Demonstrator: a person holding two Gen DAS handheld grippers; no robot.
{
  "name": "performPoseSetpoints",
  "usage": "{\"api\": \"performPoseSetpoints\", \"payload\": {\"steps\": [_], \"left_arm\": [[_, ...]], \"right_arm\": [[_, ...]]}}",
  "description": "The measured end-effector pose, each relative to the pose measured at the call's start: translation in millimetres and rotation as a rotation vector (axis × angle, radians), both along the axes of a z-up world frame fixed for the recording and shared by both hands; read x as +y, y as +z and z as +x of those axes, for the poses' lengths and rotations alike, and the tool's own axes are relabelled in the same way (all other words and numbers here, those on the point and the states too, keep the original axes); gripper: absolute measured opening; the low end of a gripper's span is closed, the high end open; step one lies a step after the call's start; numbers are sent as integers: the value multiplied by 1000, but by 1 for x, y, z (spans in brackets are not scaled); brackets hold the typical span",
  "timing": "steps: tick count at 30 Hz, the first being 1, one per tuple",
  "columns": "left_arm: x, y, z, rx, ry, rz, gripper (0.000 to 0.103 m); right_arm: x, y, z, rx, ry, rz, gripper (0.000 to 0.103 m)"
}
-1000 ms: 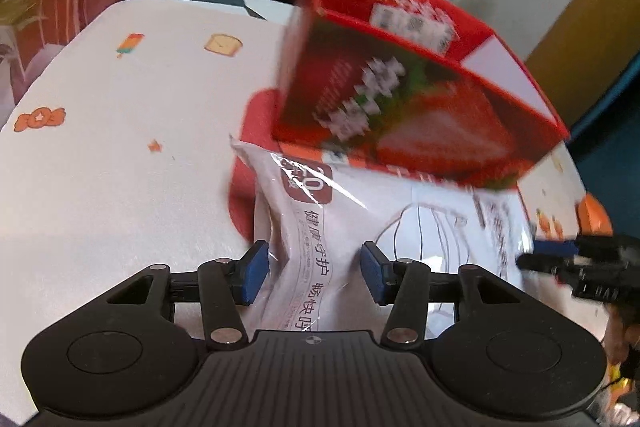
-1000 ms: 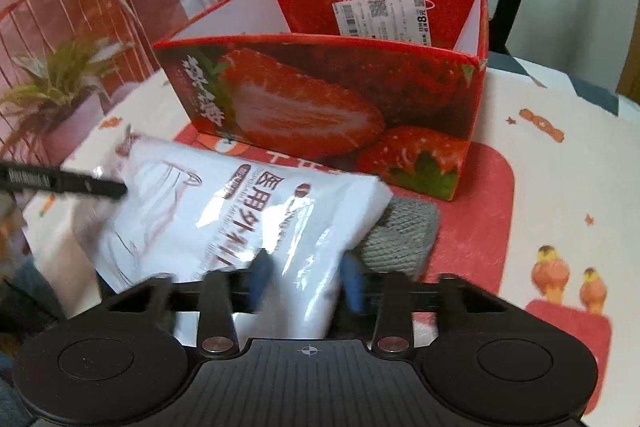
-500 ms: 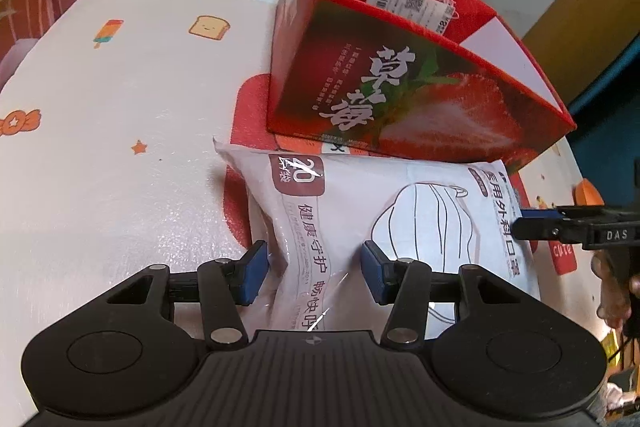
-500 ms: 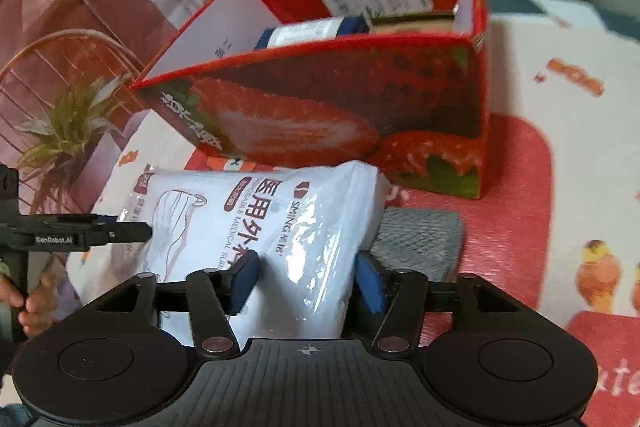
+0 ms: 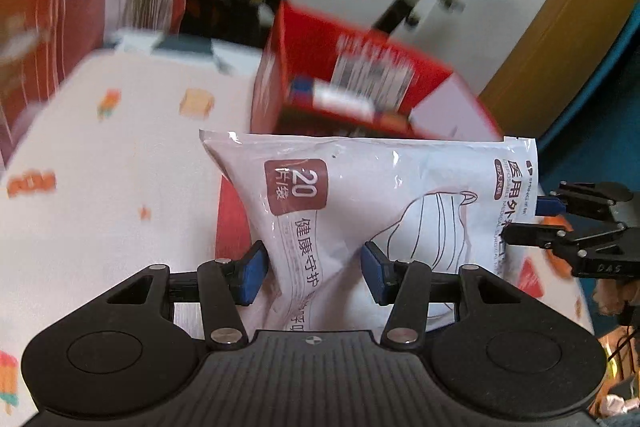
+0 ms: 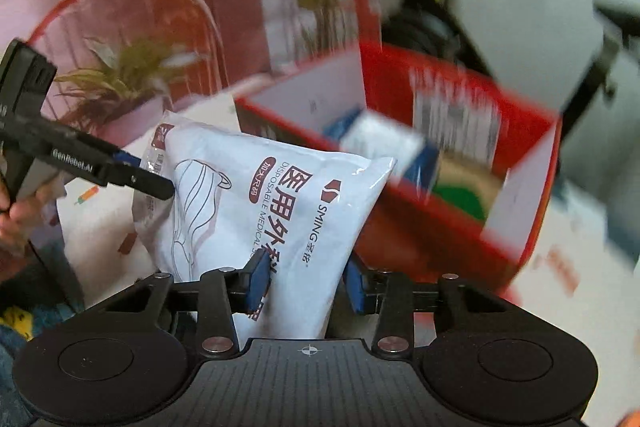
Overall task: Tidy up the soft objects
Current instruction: 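Lift the white mask packet with both grippers over the red box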
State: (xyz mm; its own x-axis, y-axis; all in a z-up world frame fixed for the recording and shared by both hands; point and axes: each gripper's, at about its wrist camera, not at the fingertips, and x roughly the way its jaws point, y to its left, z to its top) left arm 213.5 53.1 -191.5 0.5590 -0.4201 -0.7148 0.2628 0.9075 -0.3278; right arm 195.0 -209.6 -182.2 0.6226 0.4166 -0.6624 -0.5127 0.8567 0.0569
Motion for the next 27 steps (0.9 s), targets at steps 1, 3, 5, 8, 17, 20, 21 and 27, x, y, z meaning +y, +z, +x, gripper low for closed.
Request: {"api": "performPoseSetpoints", "payload": {"steps": [1,3,5,8,17,20,21,27], "left_arm": [[2,9,-2,-30,5,-13,53],[5,27,-4,-91,19,-51,53],[5,43,-3,-144,39,-85,53],[-4,64,4,-218,57,-121,52],[-41,88,59,-323,93,-172,51],[-56,81,74,-296,84,-145,51],[-61,75,80,-281,75,-128,51],[-73,42,100,-182,21,-59,51]], "right_arm": [[1,10,-2,-47,8,-16,37],[1,27,-5,-134,11,-44,37],[0,42,-5,-209,5,-70,36],[-1,56,3,-296,-21,-116,34],[-34,63,44,-406,-154,-135,32],[-43,43,60,-364,-198,-124,31],[-48,35,61,-345,-209,-122,31],[-66,-5,70,-213,-252,-83,31]]}}
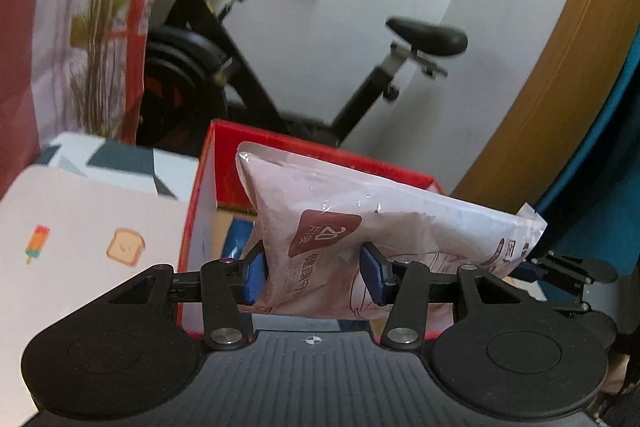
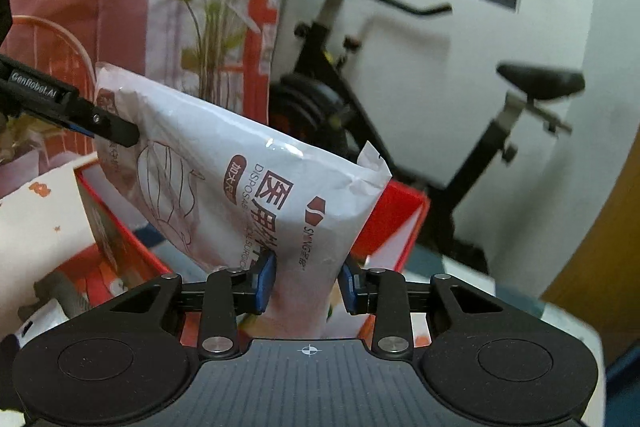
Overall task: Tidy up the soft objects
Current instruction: 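Lift the white mask packet with both grippers over the red box, then lower the mask packet into the red box and open both grippers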
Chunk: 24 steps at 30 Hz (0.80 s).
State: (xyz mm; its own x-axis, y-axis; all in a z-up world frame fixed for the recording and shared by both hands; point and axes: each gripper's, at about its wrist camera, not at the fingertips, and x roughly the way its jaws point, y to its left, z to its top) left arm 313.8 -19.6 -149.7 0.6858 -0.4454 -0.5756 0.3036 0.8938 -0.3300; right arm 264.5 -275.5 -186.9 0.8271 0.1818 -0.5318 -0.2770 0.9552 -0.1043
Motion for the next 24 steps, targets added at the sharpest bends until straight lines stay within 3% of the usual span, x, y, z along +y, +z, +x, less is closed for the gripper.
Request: {"api": "performPoseSetpoints", "payload": {"steps": [6,10,18,20,21,24], "left_arm": [[11,-15,8,51,-1,10,51],[20,-18,8,66,9,3,52],[34,-12,-5,63,29,-22,52],[40,-5,-11,38,38,-44,38],[40,-1,-13,25,19,-53,26],[32,10,-14,-6,-20,-46,25]], "right_arm": [[1,-9,2,53,10,51,31],[2,-8,4,71,44,86,22],[0,-9,1,88,63,87,17],[2,-10,0,89,76,78,15],[3,-11,0,91,79,74,15],[6,-11,0,90,86,62,14]]}}
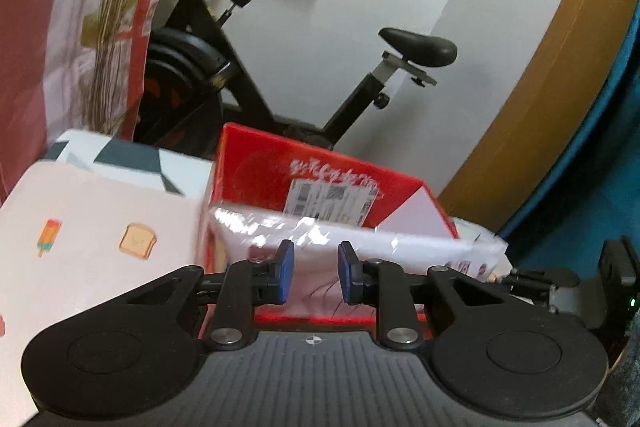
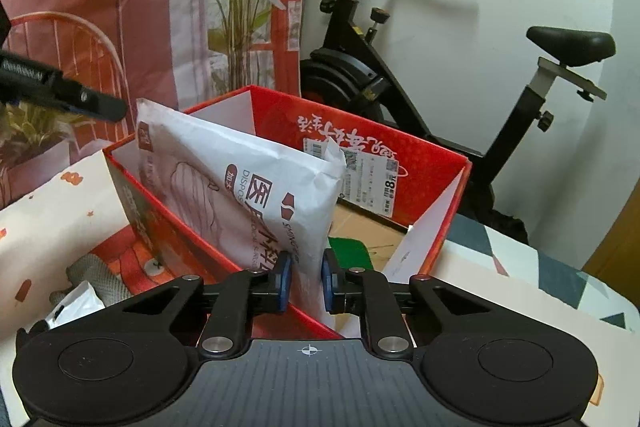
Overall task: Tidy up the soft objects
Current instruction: 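Lower the mask packet into the red box and open both grippers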
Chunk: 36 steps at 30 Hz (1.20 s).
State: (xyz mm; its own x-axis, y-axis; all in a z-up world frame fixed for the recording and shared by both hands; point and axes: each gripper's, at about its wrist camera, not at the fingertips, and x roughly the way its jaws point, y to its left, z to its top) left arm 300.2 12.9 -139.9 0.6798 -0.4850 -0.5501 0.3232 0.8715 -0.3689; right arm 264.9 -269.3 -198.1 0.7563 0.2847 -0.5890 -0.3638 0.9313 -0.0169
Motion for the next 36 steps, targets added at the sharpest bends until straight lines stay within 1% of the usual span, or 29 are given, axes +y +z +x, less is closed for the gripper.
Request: {"api": "performPoseSetpoints", "payload": {"steps": [2,7,8,10,12,16,18,20,22,24,26,30,34,36], "left_arm": [[-4,3,8,3,17,-17,25],[-14,3,42,21,114,-66,25],[-19,1,49,32,117,-55,25],[-28,-6,58,57,112,5,25],[-34,-13,62,59,116,57,25],[-39,-19,70,77,104,71,25],[-40,-21,69,89,83,84,25],[-44,-23,64,97,48,97,25],[-46,-25,56,95,33,126,25],[-48,-26,48,87,23,136,25],[-49,-27,44,88,5,134,25],[-56,-28,38,96,-28,137,25],[-63,-32,32,108,-55,136,25],[-65,-34,29,109,-63,140,25]], "right_arm": [[2,0,0,-1,3,-6,14],[4,2,-3,-5,9,-21,13],[4,2,-3,-3,7,-19,13],[3,2,-3,-2,8,-18,13],[4,2,-3,-3,13,-23,13],[3,2,-2,-2,18,-24,13],[3,3,-2,1,14,-25,14],[0,4,-1,8,-7,-26,19],[-1,8,-1,21,-35,-25,26],[-2,14,-4,26,-50,-11,28],[-1,22,-11,3,-61,-2,28],[0,43,-26,-40,-69,9,40],[-1,65,-37,-87,-61,66,40],[2,69,-38,-86,-41,84,39]]}}
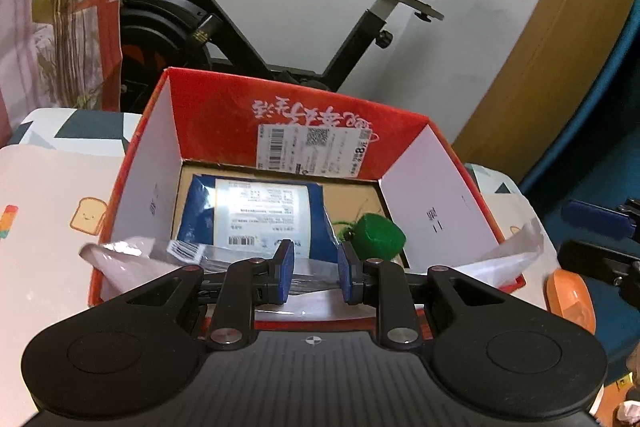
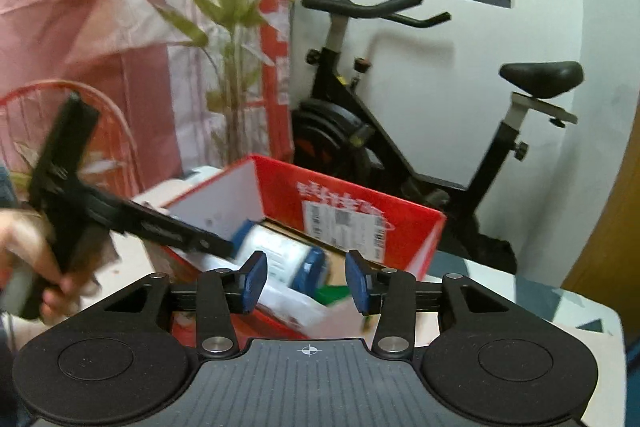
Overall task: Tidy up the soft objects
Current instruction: 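Lower the mask packet into the red box and open both grippers, then move both grippers down to the black glove on the grey cloth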
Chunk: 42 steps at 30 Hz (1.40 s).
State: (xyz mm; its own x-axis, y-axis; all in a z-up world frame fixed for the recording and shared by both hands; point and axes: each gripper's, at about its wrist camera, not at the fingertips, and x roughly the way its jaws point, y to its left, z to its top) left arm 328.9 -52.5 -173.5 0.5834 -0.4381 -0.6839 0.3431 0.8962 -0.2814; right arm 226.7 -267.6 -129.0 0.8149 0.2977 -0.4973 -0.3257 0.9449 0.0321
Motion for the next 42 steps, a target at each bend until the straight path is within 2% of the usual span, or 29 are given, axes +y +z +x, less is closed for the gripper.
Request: {"api": "performPoseSetpoints", "payload": {"steps": [2,4,6,8,10,12,17,21,24,26,29,31,33,37,42], "left_arm": [[-1,-1,-2,1,-4,-1,25],[-2,-1,-5,4,-7,-5,25],[-4,-2,-8,8,-16,-5,25],[-5,-4,-11,3,-18,3,25],[-5,-5,-12,-7,-19,10,25],[-6,-6,-12,-7,-15,9,25],[-8,-6,-17,-28,-21,20,25],[-3,6,-23,-83,-17,4,28],[3,20,-31,-143,-8,3,37],[8,29,-38,-178,5,10,38],[17,39,-49,-215,19,16,47],[22,44,-60,-241,28,26,56],[30,47,-74,-266,33,37,56],[40,44,-101,-279,28,69,57],[52,23,-130,-206,33,66,57]], "right_arm": [[5,-6,4,33,0,-1,32],[5,-18,12,83,-34,10,17],[-1,-32,21,123,-81,55,13],[-7,-40,23,128,-95,127,12],[-3,-43,23,124,-106,99,8],[1,-44,23,124,-99,62,7],[5,-46,23,134,-117,47,7],[11,-36,14,72,-131,28,12],[14,-28,4,16,-140,22,19],[15,-23,-3,-20,-146,21,20],[15,-17,-14,-62,-152,43,32],[16,-16,-22,-79,-158,58,44],[17,-19,-31,-94,-165,75,53],[20,-28,-49,-104,-149,112,54],[26,-49,-66,-56,-137,150,54]]}}
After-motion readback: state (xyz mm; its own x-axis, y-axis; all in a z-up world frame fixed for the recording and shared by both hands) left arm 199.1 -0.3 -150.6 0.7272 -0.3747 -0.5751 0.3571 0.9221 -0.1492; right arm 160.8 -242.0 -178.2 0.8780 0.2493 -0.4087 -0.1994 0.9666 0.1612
